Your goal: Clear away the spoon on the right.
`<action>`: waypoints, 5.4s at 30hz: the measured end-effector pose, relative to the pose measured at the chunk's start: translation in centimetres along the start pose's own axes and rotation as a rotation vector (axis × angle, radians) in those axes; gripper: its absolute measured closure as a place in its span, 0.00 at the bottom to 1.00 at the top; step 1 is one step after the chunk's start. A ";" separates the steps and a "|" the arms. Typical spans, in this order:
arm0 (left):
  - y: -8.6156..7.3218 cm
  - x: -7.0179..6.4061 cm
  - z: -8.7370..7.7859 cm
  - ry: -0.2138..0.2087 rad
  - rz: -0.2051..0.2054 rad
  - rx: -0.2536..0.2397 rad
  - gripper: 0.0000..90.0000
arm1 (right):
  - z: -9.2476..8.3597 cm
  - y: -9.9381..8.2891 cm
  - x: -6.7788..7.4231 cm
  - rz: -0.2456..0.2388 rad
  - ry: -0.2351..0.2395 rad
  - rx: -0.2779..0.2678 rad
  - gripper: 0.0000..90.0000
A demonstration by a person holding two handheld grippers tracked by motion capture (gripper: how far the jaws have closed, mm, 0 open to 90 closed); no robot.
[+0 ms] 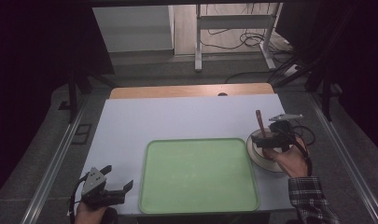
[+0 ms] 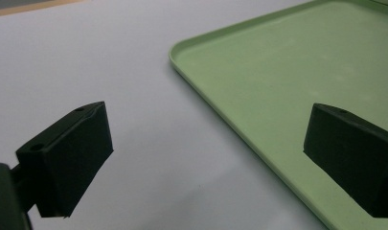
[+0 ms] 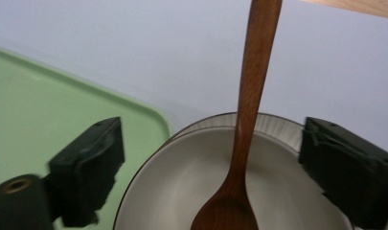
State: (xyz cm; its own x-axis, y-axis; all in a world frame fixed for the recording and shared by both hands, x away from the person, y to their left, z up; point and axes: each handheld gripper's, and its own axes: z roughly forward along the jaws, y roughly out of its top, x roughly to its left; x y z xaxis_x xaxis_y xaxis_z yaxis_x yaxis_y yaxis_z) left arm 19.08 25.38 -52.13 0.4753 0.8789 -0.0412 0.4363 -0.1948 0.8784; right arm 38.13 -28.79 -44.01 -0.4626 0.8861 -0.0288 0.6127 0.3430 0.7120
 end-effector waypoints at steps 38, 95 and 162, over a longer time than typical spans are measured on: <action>0.0 0.0 0.0 0.001 0.003 -0.002 0.03 | -0.3 3.1 -0.3 -0.018 -0.014 0.072 0.88; 0.0 -0.1 0.0 0.004 0.009 0.000 0.03 | -4.6 1.4 9.0 -0.191 0.223 0.286 0.88; 0.0 -0.1 -0.1 -0.002 0.012 -0.003 0.03 | 0.0 -6.8 12.9 -0.271 0.260 0.190 0.99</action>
State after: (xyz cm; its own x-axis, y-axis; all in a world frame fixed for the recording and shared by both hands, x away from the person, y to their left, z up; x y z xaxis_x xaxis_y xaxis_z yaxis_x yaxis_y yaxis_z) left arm 18.97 25.37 -52.09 0.4816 0.8758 -0.0314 0.4285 -0.2041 0.8802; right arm 28.02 -19.70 -49.18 -0.7547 0.6561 -0.0013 0.5430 0.6258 0.5600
